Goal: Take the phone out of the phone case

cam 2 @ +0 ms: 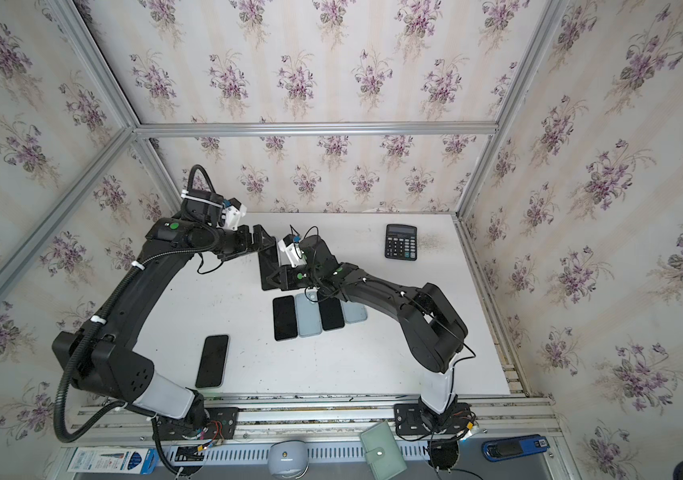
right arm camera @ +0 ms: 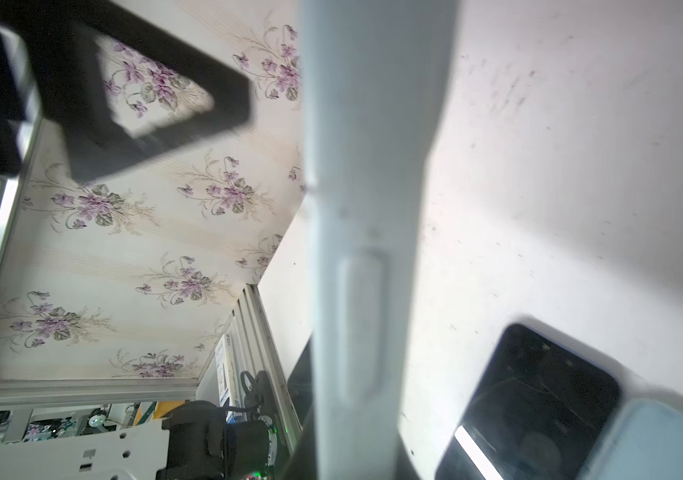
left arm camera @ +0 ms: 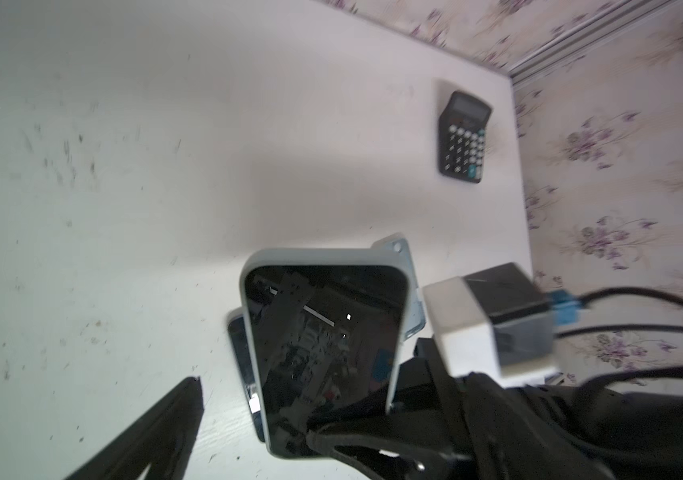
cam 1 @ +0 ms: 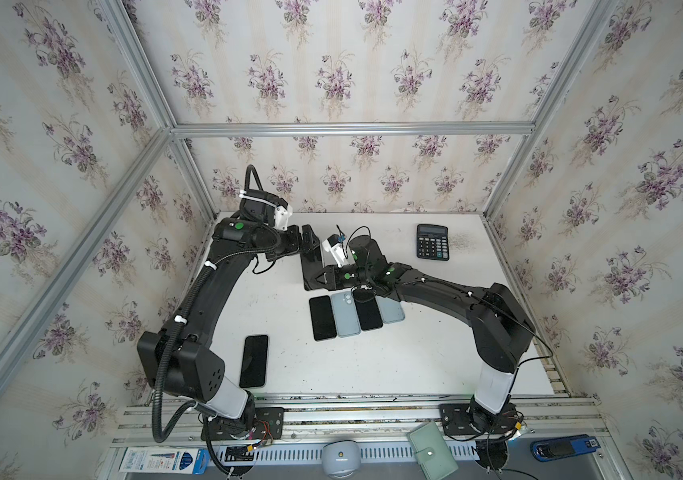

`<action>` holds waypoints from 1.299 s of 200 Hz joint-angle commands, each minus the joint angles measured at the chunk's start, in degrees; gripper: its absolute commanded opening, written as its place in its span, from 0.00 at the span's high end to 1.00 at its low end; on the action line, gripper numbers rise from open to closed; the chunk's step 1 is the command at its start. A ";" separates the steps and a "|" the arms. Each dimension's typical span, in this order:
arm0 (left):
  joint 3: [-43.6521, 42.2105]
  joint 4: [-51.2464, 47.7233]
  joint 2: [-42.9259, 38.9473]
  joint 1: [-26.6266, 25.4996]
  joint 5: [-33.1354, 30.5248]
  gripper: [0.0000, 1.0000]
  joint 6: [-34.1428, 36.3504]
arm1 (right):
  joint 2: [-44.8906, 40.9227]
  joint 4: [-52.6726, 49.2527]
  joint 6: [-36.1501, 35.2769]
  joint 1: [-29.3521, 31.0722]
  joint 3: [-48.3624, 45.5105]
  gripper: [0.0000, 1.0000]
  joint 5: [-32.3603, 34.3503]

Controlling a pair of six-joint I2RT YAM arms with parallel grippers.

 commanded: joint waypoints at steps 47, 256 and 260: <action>18.40 7.08 -0.05 0.23 16.67 0.00 5.59 | -21.77 4.90 -14.14 -18.40 -15.36 1.00 -7.95; 9.40 -1.00 3.51 -13.85 32.85 0.27 36.69 | -31.41 -4.19 -48.66 -21.19 -21.74 1.00 -34.88; 9.39 -1.04 3.55 -13.85 33.12 0.33 36.77 | -31.49 -4.30 -48.77 -21.22 -21.79 1.00 -34.83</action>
